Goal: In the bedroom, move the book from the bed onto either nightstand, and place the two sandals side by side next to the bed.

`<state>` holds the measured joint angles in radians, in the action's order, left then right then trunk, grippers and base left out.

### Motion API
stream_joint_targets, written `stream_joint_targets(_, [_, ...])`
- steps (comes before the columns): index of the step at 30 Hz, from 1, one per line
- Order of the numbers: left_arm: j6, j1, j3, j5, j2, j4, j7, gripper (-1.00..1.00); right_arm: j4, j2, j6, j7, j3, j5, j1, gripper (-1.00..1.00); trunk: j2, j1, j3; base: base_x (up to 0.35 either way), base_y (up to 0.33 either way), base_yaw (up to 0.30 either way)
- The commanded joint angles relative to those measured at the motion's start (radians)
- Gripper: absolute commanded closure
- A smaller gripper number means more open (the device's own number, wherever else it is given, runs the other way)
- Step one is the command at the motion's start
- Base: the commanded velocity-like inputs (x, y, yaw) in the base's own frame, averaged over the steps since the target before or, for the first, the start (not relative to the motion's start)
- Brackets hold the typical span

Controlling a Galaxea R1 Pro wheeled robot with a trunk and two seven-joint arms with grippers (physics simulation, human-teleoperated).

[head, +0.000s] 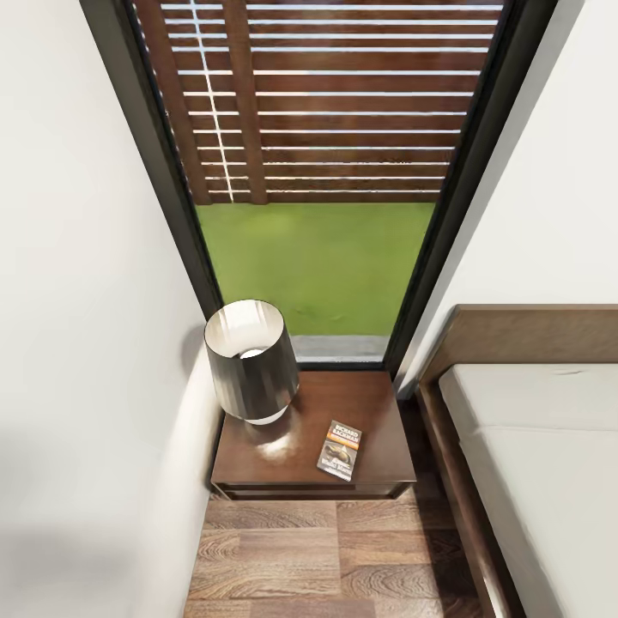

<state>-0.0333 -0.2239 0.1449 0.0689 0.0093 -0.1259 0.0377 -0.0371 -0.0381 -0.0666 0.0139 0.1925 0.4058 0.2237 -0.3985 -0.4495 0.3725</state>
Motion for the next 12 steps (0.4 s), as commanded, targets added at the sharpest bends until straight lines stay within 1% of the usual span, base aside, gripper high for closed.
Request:
stream_joint_targets(1, [-0.004, 0.000, 0.008, 0.007, 0.000, -0.002, 0.004, -1.00, -0.001, 0.000, -0.001, 0.001, 0.008, -0.004, 0.001, -1.00, -0.002, 0.000, 0.001, 0.000, 0.000, 0.000])
stream_joint_targets(12, [-0.003, 0.000, 0.008, 0.007, 0.000, -0.001, 0.004, -1.00, -0.001, 0.000, -0.002, 0.001, 0.008, -0.004, 0.001, -1.00, -0.002, 0.000, 0.001, 0.000, 0.000, 0.000])
